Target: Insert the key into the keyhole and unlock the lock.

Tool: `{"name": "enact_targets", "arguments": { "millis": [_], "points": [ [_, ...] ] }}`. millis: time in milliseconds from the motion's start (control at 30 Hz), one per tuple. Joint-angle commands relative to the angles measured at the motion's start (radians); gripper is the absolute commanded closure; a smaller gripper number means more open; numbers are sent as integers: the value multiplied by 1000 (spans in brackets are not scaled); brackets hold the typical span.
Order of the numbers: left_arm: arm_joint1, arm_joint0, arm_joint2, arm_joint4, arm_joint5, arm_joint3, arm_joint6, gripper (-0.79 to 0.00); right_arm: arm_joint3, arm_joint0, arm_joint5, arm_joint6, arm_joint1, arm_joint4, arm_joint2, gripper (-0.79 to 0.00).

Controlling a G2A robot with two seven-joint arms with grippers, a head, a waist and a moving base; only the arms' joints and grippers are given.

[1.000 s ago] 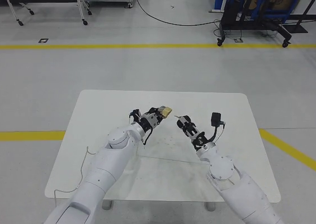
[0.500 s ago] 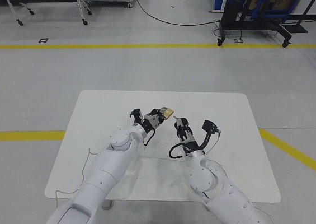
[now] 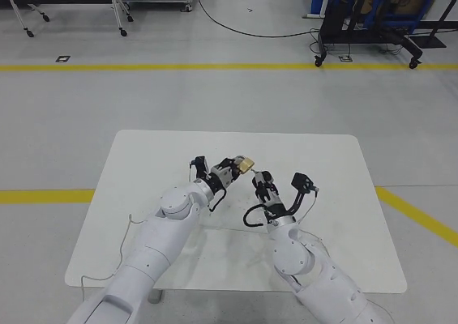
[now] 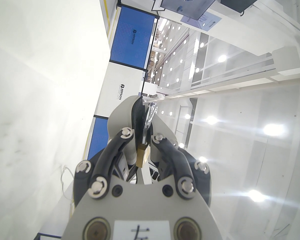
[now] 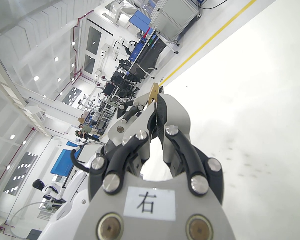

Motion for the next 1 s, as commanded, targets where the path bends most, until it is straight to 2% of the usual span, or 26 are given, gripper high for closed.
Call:
{"name": "enact_targets", "arguments": {
  "millis": [0,967],
  "points": [
    [0,0,-1,4,-3,1,-6,0,1,1,2,2,-3,-2,2,0],
    [-4,4,-10,60,-46,-1,8,0,-36,-46,-17,64,-32,-19,61,0]
  ]
}}
